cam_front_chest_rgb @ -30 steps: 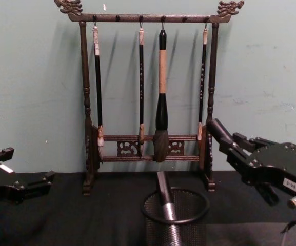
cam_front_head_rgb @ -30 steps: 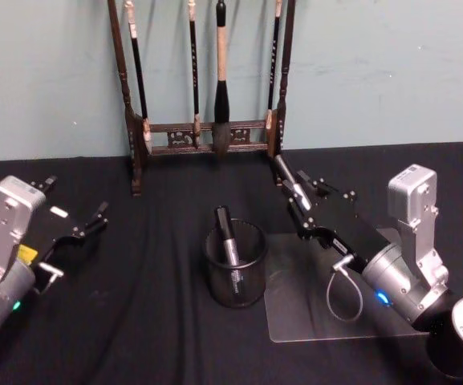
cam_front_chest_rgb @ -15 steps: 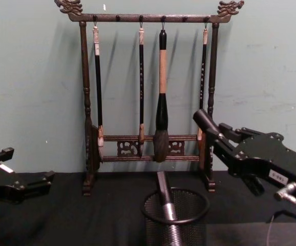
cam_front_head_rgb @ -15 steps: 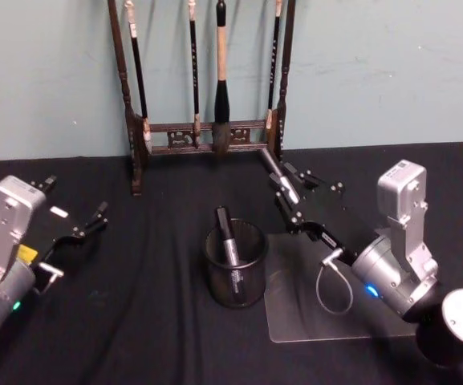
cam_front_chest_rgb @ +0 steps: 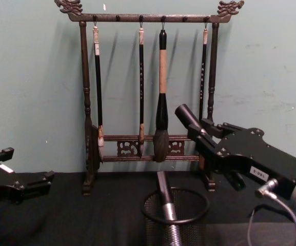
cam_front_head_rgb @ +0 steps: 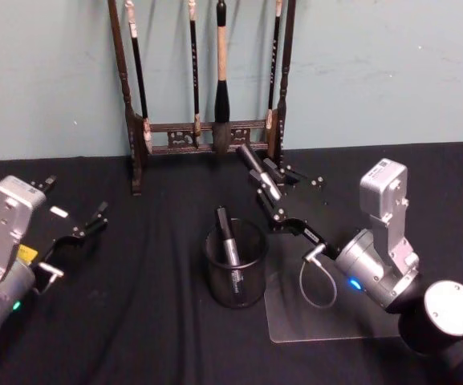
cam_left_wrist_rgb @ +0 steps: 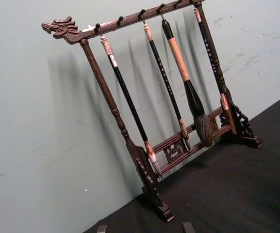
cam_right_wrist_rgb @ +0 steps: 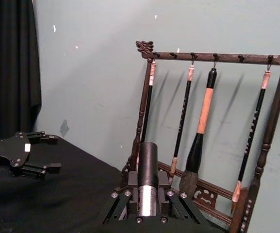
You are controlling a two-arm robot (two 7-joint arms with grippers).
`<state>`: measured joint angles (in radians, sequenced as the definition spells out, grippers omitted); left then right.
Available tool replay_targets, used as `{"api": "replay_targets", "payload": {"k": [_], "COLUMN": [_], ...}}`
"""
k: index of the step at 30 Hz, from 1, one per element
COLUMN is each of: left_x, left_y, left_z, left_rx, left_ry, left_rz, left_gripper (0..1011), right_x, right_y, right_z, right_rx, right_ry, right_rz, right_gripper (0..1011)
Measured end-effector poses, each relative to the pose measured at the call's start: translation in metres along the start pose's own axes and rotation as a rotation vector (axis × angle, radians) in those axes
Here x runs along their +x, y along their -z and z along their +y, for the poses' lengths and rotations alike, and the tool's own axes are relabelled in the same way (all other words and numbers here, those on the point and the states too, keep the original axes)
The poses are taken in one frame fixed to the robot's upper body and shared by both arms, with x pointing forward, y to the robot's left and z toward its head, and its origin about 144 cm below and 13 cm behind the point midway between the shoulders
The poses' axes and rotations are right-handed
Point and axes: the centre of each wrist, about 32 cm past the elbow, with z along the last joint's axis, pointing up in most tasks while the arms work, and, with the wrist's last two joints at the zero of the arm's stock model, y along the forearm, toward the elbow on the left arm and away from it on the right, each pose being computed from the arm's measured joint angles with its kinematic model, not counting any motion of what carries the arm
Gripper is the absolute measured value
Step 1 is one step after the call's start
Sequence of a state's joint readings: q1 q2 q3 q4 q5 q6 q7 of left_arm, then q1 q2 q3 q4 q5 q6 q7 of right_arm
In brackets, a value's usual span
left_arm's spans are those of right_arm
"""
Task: Pick up the water-based marker from the table and place it into the pen holder.
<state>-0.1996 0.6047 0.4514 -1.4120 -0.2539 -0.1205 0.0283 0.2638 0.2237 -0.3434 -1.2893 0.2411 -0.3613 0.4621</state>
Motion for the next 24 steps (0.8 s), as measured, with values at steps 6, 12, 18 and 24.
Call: {"api": "replay_targets", "payload": {"k": [6,12,18,24], "left_x": [0.0,0.0,0.0,0.0], "left_y": [0.0,0.0,0.0,0.0], "left_z": [0.0,0.0,0.0,0.0], "left_rx": [0.0,0.0,0.0,0.0], "left_ry": [0.0,0.0,0.0,0.0], "left_rz": [0.0,0.0,0.0,0.0], "left_gripper": [1009,1009,1009,1009], "right_x": [-0.001,-0.003,-0.006,-0.009], "right_y": [0.002,0.004,0.005,0.007], "right_z": [0.006,0.011,0.016,0.022], "right_rx": [0.011,0.018,0.021,0.023], "right_ry": [-0.009,-0.017,-0.029,-0.047], "right_rz": [0.008,0.02,0.027,0.033], "right_gripper": [237,237,238,237]}}
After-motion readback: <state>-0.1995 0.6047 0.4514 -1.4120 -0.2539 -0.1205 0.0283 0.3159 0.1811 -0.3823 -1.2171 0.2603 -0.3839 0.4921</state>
